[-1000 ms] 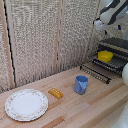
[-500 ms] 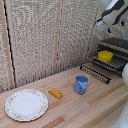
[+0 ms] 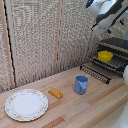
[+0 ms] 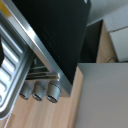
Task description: Please reach out your grabber to the yellow dish. Tenderly grip the yellow dish using your grabber. Set the yellow dish on the baking sheet. Posit your grabber on the rim of the baking sheet carrying the yellow dish. Mindfully slide the baking sheet with the yellow dish into the oven. Let go of your grabber's hold on the baking sheet's edge when it is entirely in the oven.
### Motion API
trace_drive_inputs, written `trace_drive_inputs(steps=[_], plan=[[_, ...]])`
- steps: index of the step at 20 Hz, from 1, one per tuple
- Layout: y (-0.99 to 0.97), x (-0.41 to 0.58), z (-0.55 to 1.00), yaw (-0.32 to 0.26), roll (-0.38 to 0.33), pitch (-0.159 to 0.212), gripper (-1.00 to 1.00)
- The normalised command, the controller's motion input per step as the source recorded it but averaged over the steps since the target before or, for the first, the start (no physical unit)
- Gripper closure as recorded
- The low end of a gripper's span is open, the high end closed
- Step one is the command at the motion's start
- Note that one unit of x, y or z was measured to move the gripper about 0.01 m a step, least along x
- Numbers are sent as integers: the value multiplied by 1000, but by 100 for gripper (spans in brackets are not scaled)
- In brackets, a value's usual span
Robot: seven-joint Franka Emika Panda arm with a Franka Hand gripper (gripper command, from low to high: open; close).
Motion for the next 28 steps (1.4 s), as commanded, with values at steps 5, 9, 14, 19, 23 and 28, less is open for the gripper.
trace_drive_inputs(steps=[5,9,14,19,23,28], plan=[[239,-85,-179,128,-312,217,-100],[197,-88,-212,194,-220,261,-100],[183,-17,-295,280,-100,257,-100],[178,31,-472,312,-50,177,-100],[40,215,-466,310,-43,67,-100],[-4,311,-464,291,-33,33,-100]])
